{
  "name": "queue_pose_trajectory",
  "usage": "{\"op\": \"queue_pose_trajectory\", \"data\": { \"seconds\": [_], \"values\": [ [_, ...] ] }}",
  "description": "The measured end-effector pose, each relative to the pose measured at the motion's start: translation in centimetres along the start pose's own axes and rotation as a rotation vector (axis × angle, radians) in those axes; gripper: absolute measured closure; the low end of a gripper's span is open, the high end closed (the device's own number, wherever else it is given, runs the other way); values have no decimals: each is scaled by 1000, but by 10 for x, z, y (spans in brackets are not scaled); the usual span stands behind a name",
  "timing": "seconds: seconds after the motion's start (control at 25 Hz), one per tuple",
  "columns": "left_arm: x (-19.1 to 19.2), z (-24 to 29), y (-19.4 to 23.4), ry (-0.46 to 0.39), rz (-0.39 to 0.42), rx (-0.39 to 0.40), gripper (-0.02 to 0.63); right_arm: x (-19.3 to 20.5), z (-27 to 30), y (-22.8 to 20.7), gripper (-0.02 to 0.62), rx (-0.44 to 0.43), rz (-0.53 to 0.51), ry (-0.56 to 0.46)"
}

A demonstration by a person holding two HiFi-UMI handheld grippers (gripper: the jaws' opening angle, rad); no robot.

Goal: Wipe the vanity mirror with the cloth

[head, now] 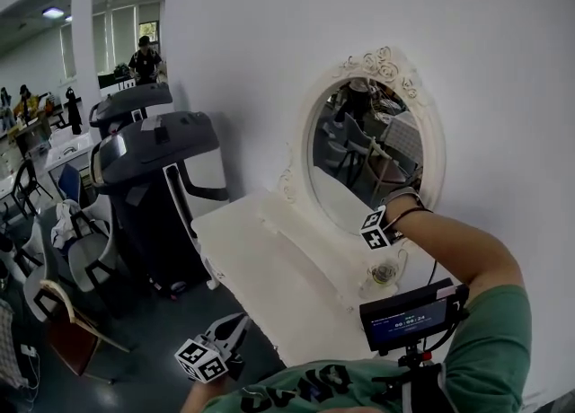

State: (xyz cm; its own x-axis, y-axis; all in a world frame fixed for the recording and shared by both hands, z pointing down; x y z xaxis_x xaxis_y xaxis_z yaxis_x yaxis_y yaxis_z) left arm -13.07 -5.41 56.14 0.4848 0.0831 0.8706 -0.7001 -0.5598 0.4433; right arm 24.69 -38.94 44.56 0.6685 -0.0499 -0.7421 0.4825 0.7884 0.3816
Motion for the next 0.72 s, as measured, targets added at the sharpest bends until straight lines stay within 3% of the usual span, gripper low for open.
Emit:
{"op": "queue_pose_trajectory", "data": {
  "seconds": [0.12, 0.2, 0.4, 0.56, 0.72],
  "values": [
    [-2, -9, 0, -7, -3, -27, 600, -5, -8, -6, 522, -15, 4, -40],
    [-4, -15, -4, -6, -15, -39, 600, -12, -28, -21, 522, 25, 19, -109],
    [0, -23, 20, 10, -35, -55, 600, -66, -60, -108, 520, 335, 8, -274],
    [2, -30, 79, 18, -50, -97, 600, -116, -46, -202, 520, 550, -16, -269],
    [-2, -39, 117, 19, -76, -139, 600, -140, -31, -265, 520, 669, -29, -229]
  ]
}}
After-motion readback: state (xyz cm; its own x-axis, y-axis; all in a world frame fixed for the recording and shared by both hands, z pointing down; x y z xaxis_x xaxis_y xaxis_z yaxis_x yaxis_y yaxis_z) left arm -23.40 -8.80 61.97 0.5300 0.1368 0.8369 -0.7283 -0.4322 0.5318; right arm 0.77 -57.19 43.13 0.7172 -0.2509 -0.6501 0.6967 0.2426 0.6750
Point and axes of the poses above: the fingertips, and each gripper's own axes: z forward along the fingers, y to its left, x out of its underside, the point moved 6 cm from there along -z, backward along the fingers, and after that the axes turned 6 degrees about -y, right-handed, at the moved point
